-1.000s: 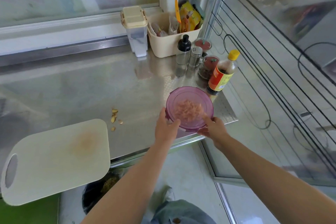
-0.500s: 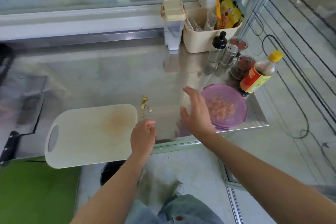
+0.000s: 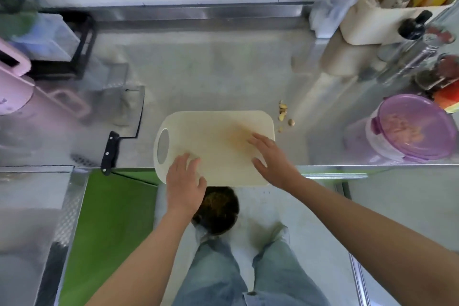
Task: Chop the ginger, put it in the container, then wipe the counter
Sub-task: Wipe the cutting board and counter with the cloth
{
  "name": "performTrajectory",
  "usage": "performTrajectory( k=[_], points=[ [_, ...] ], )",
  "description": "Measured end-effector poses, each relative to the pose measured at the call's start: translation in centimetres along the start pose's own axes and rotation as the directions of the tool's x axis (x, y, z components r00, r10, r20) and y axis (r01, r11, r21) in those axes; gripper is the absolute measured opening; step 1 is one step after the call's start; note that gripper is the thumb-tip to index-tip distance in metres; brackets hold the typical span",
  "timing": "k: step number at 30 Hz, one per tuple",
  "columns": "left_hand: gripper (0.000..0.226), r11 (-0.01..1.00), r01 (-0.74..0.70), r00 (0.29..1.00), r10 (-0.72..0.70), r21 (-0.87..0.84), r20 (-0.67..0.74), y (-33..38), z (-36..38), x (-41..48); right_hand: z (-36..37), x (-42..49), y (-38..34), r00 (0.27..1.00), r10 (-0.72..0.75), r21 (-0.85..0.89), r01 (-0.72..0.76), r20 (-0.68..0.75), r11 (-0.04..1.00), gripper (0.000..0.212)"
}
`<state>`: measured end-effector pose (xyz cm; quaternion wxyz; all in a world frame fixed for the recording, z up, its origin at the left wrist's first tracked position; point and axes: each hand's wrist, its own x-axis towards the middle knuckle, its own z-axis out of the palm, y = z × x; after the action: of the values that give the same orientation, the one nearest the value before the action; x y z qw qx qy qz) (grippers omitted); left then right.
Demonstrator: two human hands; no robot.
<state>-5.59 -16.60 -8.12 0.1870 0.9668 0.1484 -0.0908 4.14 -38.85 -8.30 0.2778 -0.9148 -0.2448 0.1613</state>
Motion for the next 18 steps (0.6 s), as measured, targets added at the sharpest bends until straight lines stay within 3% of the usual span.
performTrajectory(
  k=[3, 6, 9, 13, 15, 18],
  points=[
    [0.046, 0.995, -0.095, 0.995, 0.095, -0.016, -0.004, -2.2, 0.0, 0.8, 1.6, 2.5, -1.3, 1.000, 0.009, -0.055, -0.008, 0.018, 0.998, 0.061],
    [0.061, 0.983, -0.175, 0.984, 0.175, 0.050, 0.021, -3.9, 0.1, 0.8, 3.8, 3.6, -2.2, 0.997, 0.005, -0.261, 0.016, 0.080, 0.965, 0.066],
    [0.068, 0.963, -0.253, 0.967, 0.251, 0.094, 0.036, -5.2, 0.2, 0.9, 5.7, 1.0, -3.0, 0.975, -0.128, -0.347, 0.185, 0.180, 0.919, 0.067],
    [0.077, 0.964, -0.251, 0.968, 0.250, 0.090, 0.025, -5.5, 0.3, 1.2, 6.1, -3.3, -3.9, 0.866, -0.338, -0.273, 0.449, 0.369, 0.851, 0.061],
    [0.085, 0.963, -0.256, 0.966, 0.258, 0.084, -0.008, -5.8, 0.5, 1.1, 5.4, -2.7, -3.7, 0.893, -0.309, -0.260, 0.399, 0.328, 0.879, 0.060],
    [0.088, 0.981, -0.173, 0.982, 0.179, 0.088, -0.063, -6.2, 0.6, 0.4, 4.6, 0.7, -3.1, 0.984, -0.101, -0.294, 0.142, 0.150, 0.945, 0.067]
  ],
)
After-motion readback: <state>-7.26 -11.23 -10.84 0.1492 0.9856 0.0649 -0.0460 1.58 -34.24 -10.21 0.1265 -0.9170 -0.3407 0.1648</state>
